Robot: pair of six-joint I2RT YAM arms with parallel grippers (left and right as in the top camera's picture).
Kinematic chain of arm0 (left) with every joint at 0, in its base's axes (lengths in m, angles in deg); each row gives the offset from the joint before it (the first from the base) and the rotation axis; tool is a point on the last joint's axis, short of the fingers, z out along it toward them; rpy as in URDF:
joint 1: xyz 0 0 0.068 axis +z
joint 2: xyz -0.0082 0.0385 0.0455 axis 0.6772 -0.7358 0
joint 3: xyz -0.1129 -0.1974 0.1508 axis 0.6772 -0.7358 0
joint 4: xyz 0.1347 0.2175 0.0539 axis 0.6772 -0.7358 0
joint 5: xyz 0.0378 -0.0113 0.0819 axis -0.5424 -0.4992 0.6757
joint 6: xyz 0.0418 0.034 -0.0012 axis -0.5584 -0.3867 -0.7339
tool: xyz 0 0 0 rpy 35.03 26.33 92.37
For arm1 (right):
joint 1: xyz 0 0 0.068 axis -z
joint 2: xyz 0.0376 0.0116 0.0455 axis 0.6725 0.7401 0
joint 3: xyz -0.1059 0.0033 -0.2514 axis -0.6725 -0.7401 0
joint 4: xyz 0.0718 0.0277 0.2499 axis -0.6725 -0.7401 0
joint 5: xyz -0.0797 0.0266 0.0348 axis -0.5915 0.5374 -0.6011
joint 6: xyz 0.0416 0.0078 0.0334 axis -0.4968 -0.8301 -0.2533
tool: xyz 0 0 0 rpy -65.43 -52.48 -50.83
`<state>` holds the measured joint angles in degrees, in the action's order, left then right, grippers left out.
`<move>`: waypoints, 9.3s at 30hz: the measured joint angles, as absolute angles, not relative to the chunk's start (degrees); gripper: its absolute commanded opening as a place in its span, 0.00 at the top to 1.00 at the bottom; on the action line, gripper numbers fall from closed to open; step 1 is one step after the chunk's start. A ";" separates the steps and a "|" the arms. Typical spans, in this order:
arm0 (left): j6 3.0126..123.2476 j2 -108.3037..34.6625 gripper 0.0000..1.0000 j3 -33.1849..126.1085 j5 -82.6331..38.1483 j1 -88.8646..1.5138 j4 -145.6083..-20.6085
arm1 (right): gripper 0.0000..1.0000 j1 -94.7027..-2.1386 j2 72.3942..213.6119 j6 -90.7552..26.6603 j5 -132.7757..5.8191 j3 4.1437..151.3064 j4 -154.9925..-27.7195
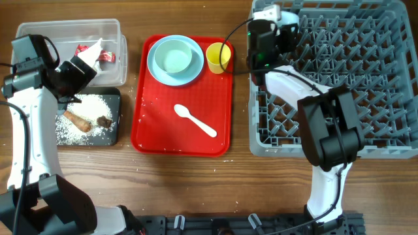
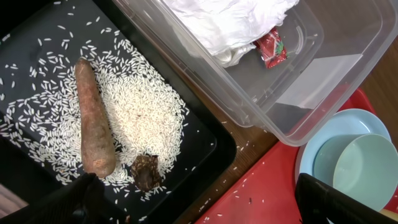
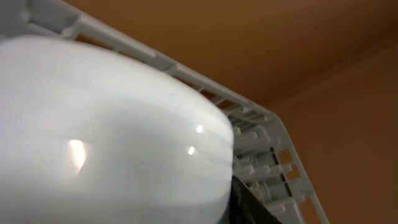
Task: Sort waste into correct bins and load items into the dishwasher rack
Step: 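Place the light-blue bowl upside down in the dish rack with right gripper, then move the right gripper back to the green bowl on the plate, then grasp the pale green bowl rim with the right gripper, then place the pale green bowl in the dish rack with right gripper, then grasp the light-blue plate edge with the right gripper, then stand the light-blue plate upright in the dish rack with right gripper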
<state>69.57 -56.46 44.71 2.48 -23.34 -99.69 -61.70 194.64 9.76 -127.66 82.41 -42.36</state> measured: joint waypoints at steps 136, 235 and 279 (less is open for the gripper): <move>69.57 -56.44 0.00 44.71 2.48 -23.34 -99.49 | 0.96 -63.95 177.57 -44.13 -143.42 91.57 -114.58; 69.57 -56.44 0.00 44.71 2.48 -23.34 -99.49 | 0.96 -80.63 198.66 -55.06 -71.16 98.87 -102.19; 69.57 -56.46 0.00 44.71 2.48 -23.34 -99.49 | 0.31 -44.56 184.89 20.96 -110.70 102.67 -91.17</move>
<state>69.57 -56.46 44.71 2.48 -23.34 -99.49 -44.56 184.89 20.96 -110.70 102.67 -91.17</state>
